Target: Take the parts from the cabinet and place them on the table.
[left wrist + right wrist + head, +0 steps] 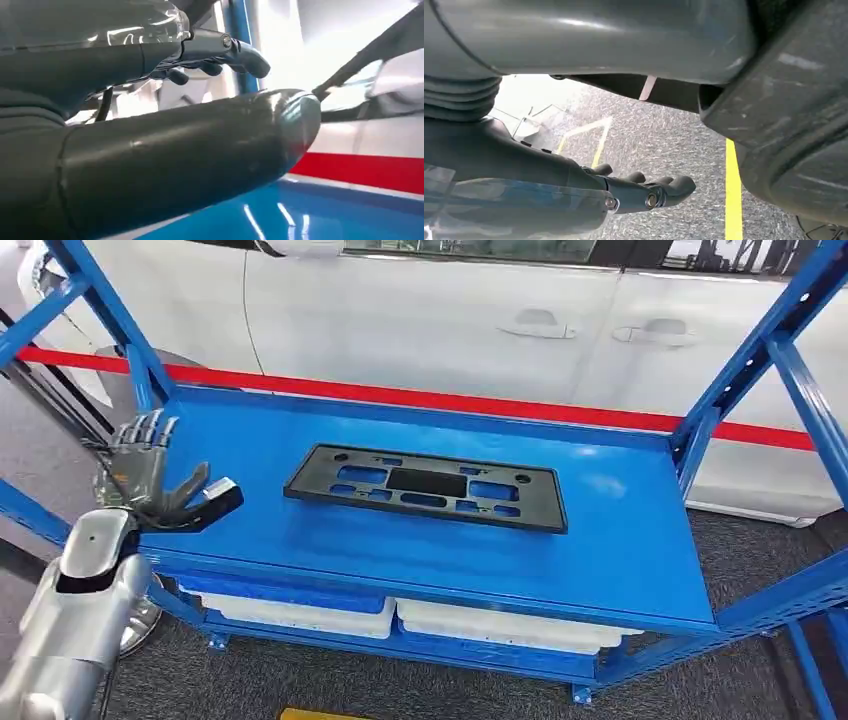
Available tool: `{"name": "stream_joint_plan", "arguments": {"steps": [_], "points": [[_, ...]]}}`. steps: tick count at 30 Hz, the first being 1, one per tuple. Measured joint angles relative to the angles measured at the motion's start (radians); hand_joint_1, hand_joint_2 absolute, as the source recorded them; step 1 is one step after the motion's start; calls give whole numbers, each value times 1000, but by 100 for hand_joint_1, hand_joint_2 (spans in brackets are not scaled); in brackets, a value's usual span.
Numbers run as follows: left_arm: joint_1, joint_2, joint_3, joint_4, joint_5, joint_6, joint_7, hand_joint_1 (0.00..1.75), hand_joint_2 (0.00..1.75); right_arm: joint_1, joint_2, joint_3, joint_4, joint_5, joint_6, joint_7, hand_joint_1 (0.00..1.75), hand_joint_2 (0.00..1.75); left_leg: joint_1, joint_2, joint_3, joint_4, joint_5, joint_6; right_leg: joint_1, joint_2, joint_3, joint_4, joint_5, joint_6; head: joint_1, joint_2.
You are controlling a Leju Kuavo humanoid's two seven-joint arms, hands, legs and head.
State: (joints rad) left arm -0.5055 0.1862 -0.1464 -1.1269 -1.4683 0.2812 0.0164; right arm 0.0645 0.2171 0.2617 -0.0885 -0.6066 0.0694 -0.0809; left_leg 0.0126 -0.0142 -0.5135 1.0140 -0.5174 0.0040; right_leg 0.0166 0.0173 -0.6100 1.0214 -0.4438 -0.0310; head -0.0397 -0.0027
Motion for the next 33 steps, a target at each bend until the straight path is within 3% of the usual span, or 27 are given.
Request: {"name": "stream_joint_plan", "arguments": {"steps": [3,6,7,8,9,11,12,13,14,16,17,18,19,22,23,24,26,27,28,29,32,33], "points": [[-1,-17,-36,-1,-26,13,6,0,0,1,0,0,0,-4,0,-1,0,0,-4,1,-1,0,1,3,-4,1,1,0,3,5,0,0],[-1,-28,-64,-10,-56,22,9,0,0,2,0,0,0,-5,1,-1,0,0,-7,1,0,-9,11,14,-6,1,3,-6,10,15,0,0],[-1,-32,-70,-16,-67,29,12,0,0,2,0,0,0,-5,1,-1,0,0,10,5,13,-27,25,19,-5,-1,0,0,4,20,0,0],[-3,-36,-78,-19,-73,34,14,0,0,2,0,0,0,-7,0,-1,0,0,8,6,17,-35,29,22,-6,-1,-8,21,-12,28,0,0],[-6,-38,-84,-19,-74,34,14,0,0,2,0,0,0,-7,0,-2,0,0,9,8,17,-36,32,25,-10,-1,-33,75,-47,33,0,0],[-2,-44,-91,-19,-77,34,14,0,0,3,0,0,0,-7,0,-2,0,0,10,9,17,-35,31,24,-23,-1,-107,235,-114,46,0,0],[0,-47,-95,-19,-79,34,14,0,0,4,0,0,0,-7,0,-3,0,0,12,16,18,-35,30,23,-27,-2,-128,279,-120,51,0,0],[1,-49,-99,-19,-82,35,14,0,0,4,0,0,0,-7,0,-3,0,0,15,17,20,-34,28,20,-31,-2,-127,279,-104,55,0,0],[1,-51,-104,-19,-85,35,13,0,0,4,0,0,0,-7,0,-3,0,0,19,18,24,-32,24,14,-33,-2,-104,234,-68,58,0,0],[1,-56,-108,-25,-92,38,8,0,0,5,0,0,0,-8,1,-3,0,0,28,26,33,-24,11,0,-37,-15,-24,71,26,64,0,0],[1,-57,-110,-31,-94,39,5,0,0,7,0,0,0,-8,1,-3,0,0,27,28,34,-23,5,-9,-29,-48,-5,34,12,63,0,0],[0,-58,-113,-39,-95,40,3,0,0,7,0,0,0,-7,1,-2,0,0,16,34,29,-13,-1,-19,-18,-51,-2,15,9,52,0,0],[2,-60,-120,-53,-99,41,-3,0,0,7,0,0,0,-8,1,-2,0,0,16,40,24,-15,-2,-23,-22,-43,-3,14,-4,30,0,0],[9,-76,-147,-77,-101,35,-15,0,0,5,0,0,0,-8,1,-2,0,0,19,56,38,-25,-10,-41,-21,-22,-3,11,-10,9,0,0],[13,-82,-156,-90,-100,31,-17,0,175,5,0,0,0,-8,2,-2,0,0,20,44,35,-4,-27,-42,-24,-18,3,5,-9,1,0,0],[15,-86,-163,-97,-100,27,-20,0,175,5,0,0,0,-8,2,-2,0,0,20,36,11,45,-56,-39,-23,-14,5,4,-10,-5,0,0],[24,-87,-174,-106,-87,11,-26,0,175,3,0,1,0,-8,0,-2,0,0,18,28,-75,209,-124,-34,-19,-3,6,4,-12,-13,0,0],[32,-87,-181,-109,-81,6,-28,0,175,3,0,1,0,-8,-2,-2,0,0,17,25,-118,278,-140,-32,-16,3,8,5,-14,-16,0,0],[40,-89,-190,-111,-76,3,-32,0,175,1,0,1,0,-8,-2,-1,0,0,17,24,-141,303,-129,-28,-12,9,11,5,-15,-17,0,0],[45,-91,-198,-113,-67,-1,-32,0,175,1,0,1,0,-8,-2,0,0,0,16,24,-140,277,-94,-23,-9,13,15,5,-17,-19,0,0],[45,-93,-210,-127,-41,-11,-44,0,175,-1,0,0,0,-8,-1,5,0,0,3,19,-63,59,53,6,-1,19,31,6,-26,-17,0,0],[46,-94,-212,-131,-25,-15,-52,0,175,-1,0,1,0,-8,-1,6,0,0,-2,13,-56,41,44,17,2,19,30,8,-28,-12,0,0]]}}
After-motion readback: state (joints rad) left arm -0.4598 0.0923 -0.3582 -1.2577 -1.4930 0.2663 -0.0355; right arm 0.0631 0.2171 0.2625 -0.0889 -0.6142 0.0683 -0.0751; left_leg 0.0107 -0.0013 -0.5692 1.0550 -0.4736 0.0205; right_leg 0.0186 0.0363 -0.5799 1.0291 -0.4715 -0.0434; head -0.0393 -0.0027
